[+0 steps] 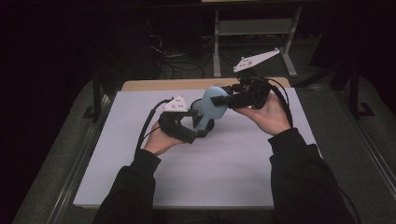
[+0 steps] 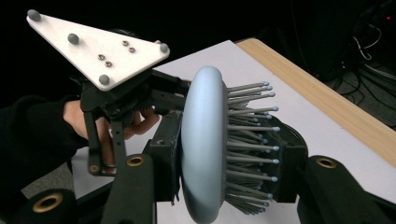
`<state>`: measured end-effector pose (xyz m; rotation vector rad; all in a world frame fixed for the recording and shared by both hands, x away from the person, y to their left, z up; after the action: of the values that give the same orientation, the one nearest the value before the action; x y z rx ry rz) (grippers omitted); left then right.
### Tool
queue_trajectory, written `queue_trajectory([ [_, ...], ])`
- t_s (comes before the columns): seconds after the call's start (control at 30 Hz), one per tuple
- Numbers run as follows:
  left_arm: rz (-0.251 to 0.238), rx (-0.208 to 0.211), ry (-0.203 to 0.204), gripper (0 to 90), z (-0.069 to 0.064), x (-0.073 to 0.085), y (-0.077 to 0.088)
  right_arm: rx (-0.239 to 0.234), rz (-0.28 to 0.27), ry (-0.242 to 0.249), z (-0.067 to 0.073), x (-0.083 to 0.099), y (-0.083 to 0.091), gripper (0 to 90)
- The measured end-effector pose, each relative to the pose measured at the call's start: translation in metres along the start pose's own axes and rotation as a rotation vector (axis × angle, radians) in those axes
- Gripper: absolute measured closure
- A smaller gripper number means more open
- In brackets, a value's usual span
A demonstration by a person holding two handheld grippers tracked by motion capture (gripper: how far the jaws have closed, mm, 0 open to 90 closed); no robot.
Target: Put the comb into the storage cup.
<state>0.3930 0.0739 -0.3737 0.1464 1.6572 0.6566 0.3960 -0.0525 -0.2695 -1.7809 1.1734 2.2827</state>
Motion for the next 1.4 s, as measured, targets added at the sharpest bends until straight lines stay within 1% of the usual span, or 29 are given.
queue_trajectory([
  [0.1,-0.001,0.0,0.014,3.8,0.003,0.002,0.003,0.007,0.001,0.002,-0.002,-0.001,0.002,53.8],
  [0.2,-0.002,-0.005,0.015,0.0,0.005,0.005,0.007,0.009,-0.003,0.004,-0.004,-0.004,0.004,53.8],
  [0.3,-0.016,-0.021,0.017,0.0,0.009,0.008,0.013,0.015,-0.002,0.009,-0.005,-0.006,0.005,53.7],
  [0.37,-0.035,-0.017,0.018,0.0,0.01,0.01,0.018,0.022,0.003,0.014,-0.005,-0.007,0.005,53.7],
  [0.43,-0.048,-0.022,0.017,0.0,0.011,0.013,0.022,0.027,0.003,0.018,-0.006,-0.009,0.006,53.8],
  [0.6,-0.061,-0.035,0.028,0.0,0.015,0.023,0.03,0.039,0.0,0.016,-0.009,-0.013,0.007,53.6],
  [0.67,-0.078,-0.041,0.032,0.0,0.018,0.027,0.033,0.045,0.0,0.014,-0.011,-0.015,0.007,53.6],
  [0.73,-0.091,-0.04,0.044,0.0,0.019,0.031,0.037,0.05,-0.001,0.016,-0.012,-0.016,0.007,53.6],
  [0.9,-0.102,-0.058,0.06,0.0,0.024,0.043,0.047,0.055,-0.002,0.007,-0.016,-0.02,0.008,53.5],
  [1.07,-0.104,-0.072,0.07,0.0,0.027,0.052,0.053,0.062,-0.005,0.006,-0.018,-0.025,0.009,53.5],
  [1.27,-0.115,-0.079,0.085,0.0,0.029,0.062,0.06,0.075,-0.009,0.018,-0.02,-0.032,0.012,53.5],
  [1.4,-0.124,-0.082,0.098,0.0,0.029,0.068,0.064,0.086,-0.017,0.016,-0.024,-0.038,0.015,53.4],
])
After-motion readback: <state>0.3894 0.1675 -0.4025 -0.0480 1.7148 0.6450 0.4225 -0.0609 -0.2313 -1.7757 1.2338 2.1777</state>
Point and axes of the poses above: each handheld gripper's, and its own axes: y roughly backward along the jaws, x roughly out of its underside, z roughly to its left, the point moved 8 cm from there along -y, roughly forward along the jaws, and after that the axes turned 4 degrees about x, right-handed, at the moved point
